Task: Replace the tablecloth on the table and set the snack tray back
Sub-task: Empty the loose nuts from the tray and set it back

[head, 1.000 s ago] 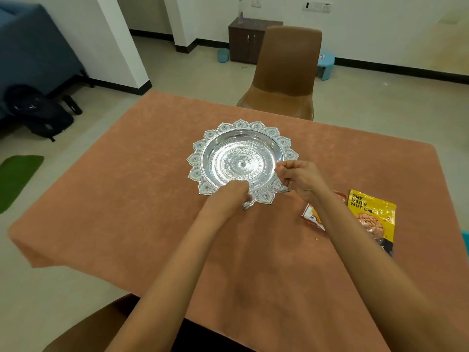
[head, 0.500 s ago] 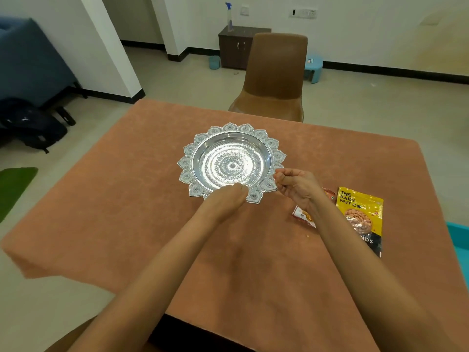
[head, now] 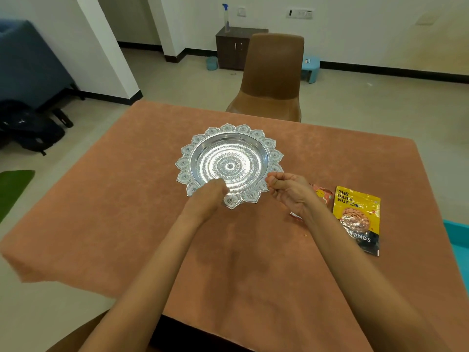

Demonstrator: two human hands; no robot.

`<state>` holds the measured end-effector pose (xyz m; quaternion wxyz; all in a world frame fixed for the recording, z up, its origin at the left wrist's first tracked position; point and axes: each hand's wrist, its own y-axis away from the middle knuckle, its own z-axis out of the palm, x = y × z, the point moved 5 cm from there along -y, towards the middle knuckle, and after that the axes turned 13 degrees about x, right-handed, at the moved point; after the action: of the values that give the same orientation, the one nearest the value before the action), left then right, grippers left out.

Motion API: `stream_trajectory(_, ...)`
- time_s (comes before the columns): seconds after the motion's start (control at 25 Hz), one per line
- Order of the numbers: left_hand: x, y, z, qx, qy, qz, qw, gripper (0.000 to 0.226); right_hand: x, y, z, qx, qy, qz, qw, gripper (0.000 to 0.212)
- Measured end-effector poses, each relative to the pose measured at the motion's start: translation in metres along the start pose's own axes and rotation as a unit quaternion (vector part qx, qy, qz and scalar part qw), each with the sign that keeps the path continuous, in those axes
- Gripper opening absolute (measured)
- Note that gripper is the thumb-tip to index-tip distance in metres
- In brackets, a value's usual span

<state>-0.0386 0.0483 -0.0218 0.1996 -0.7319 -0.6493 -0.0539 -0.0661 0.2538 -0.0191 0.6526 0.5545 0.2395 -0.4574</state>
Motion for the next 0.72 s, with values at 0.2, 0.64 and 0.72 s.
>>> stream_trajectory(0.2, 0.012, 0.011, 0.001, -0.042, 0.041, 0.072, 0.996, 0.013, 0.008, 0.002, -0.005, 0.007, 0.006, 0.012, 1.000, 0.009)
stream_trajectory(0.64, 0.022, 0.006, 0.001, -0.085, -0.082, 0.219, 0.969, 0.013, 0.030, 0.010, 0.006, 0.007, 0.028, 0.011, 1.000, 0.008)
stream_trajectory(0.72, 0.022, 0.008, 0.001, -0.074, -0.091, 0.266, 0.957, 0.005, 0.034, 0.010, 0.006, 0.008, 0.021, 0.018, 1.000, 0.007)
